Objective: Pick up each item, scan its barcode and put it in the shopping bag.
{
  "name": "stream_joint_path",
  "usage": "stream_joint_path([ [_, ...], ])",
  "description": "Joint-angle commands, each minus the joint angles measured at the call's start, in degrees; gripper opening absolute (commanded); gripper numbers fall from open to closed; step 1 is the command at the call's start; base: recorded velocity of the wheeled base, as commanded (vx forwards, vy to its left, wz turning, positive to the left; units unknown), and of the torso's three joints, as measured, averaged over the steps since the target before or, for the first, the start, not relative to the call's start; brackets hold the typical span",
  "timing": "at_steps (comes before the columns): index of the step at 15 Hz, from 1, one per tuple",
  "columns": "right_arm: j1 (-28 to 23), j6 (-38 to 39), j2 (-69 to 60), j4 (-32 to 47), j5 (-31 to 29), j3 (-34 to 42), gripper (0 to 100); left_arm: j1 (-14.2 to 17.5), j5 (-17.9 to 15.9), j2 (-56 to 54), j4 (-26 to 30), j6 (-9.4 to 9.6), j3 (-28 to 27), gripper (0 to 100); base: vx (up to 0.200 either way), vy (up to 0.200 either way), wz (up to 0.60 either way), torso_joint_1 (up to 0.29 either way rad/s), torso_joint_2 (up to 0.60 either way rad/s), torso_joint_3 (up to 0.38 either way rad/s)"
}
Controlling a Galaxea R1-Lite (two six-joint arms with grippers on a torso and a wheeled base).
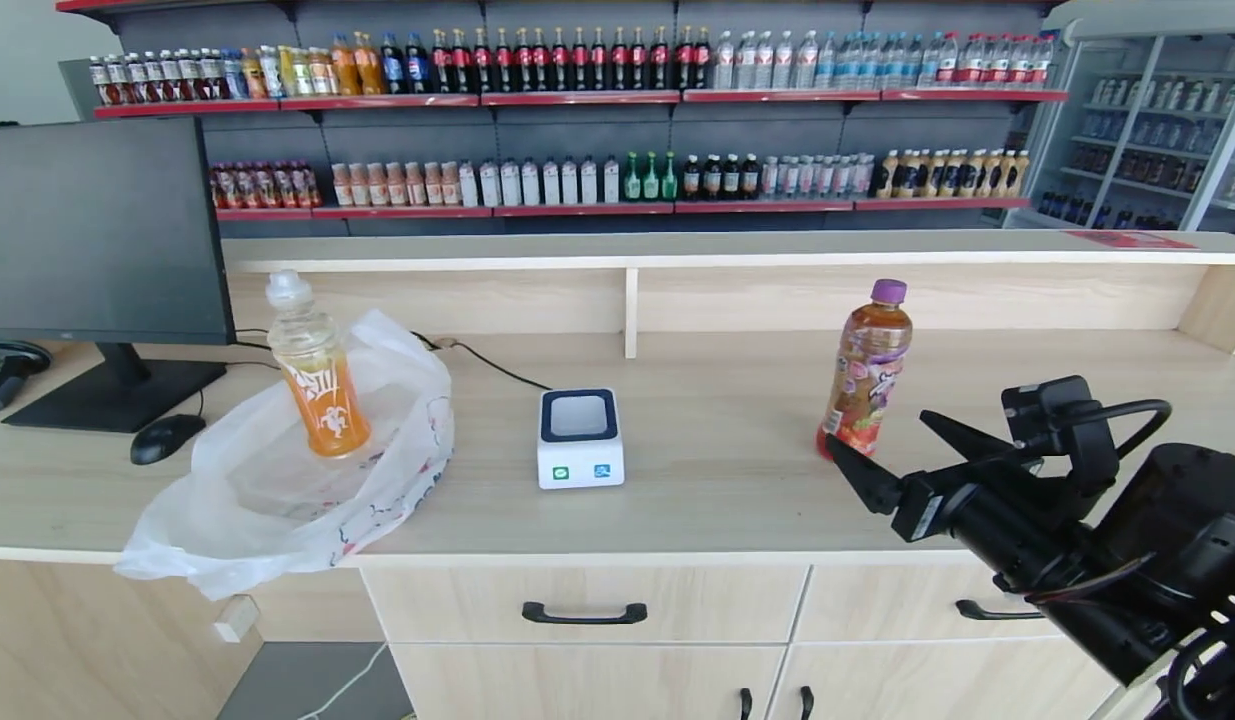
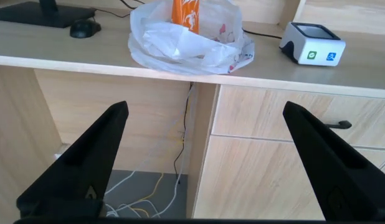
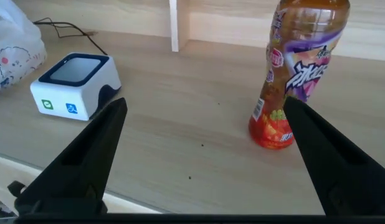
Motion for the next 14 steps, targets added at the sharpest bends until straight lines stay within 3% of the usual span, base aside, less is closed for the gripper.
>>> stream_joint_path([
  [1,-0.13,-0.04,1.02,-0.08,0.0,0.24,100,0.0,0.0,-0.02,0.01,-0.01,0.0,100,0.2,-0.2,0.0,0.002,0.0,0.002],
  [7,-0.13,0.84,0.32,-0.08,-0.09,5.25,100,0.0,0.18,-0.02,-0.08,-0.98,0.0,100,0.2,0.0,0.0,-0.003,0.0,0.004],
  [14,-2.68,1.19,1.28,-0.08,-0.09,5.16,100,0.0,0.18,-0.02,-0.08,-0.89,0.0,100,0.0,0.0,0.0,0.0,0.0,0.0],
])
